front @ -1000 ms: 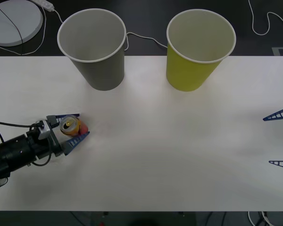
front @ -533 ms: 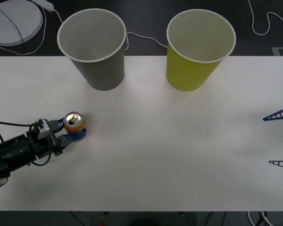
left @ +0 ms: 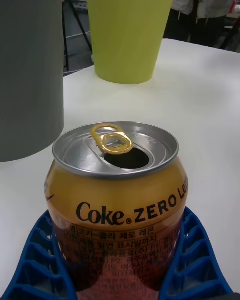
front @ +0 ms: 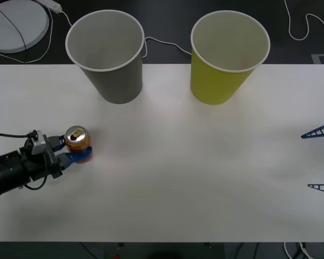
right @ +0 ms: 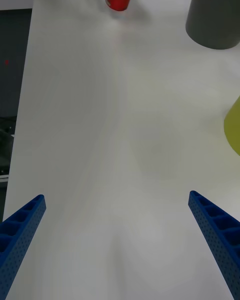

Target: Put the can into the green bin and the plastic bottle into the gray bin

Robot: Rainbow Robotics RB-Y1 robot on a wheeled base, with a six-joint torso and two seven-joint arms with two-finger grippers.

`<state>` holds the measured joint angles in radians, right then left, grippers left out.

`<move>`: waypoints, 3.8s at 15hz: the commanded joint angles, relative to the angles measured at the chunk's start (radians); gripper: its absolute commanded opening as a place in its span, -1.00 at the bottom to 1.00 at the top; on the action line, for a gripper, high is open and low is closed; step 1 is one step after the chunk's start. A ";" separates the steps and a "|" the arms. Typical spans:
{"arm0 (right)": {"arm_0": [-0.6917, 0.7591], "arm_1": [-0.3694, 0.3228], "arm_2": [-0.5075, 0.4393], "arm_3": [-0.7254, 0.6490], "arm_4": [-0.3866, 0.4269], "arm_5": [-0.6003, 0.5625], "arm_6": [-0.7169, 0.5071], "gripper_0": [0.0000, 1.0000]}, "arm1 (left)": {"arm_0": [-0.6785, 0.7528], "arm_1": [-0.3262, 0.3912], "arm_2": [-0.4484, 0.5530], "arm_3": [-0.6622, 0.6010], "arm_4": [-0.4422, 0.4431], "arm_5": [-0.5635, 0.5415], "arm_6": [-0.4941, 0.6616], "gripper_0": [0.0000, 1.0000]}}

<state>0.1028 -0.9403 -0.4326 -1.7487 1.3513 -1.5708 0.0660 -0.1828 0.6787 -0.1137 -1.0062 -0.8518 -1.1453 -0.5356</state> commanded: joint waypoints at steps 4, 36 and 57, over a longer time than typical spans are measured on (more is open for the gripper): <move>0.000 0.000 0.000 0.000 0.000 0.000 0.000 1.00 | 0.143 0.082 0.169 -0.347 -0.237 0.012 0.319 -0.99; 0.000 0.000 0.000 0.000 0.000 0.000 0.000 1.00 | -0.517 0.559 -0.185 -1.069 -0.704 0.004 1.724 -0.98; 0.000 0.000 0.000 0.000 0.000 0.000 0.000 1.00 | -1.514 -0.093 -0.753 -0.069 -0.797 -0.025 1.820 -0.97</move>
<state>0.1028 -0.9403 -0.4326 -1.7487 1.3515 -1.5708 0.0660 -1.6781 0.6223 -0.8668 -1.1378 -1.6427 -1.1737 1.2896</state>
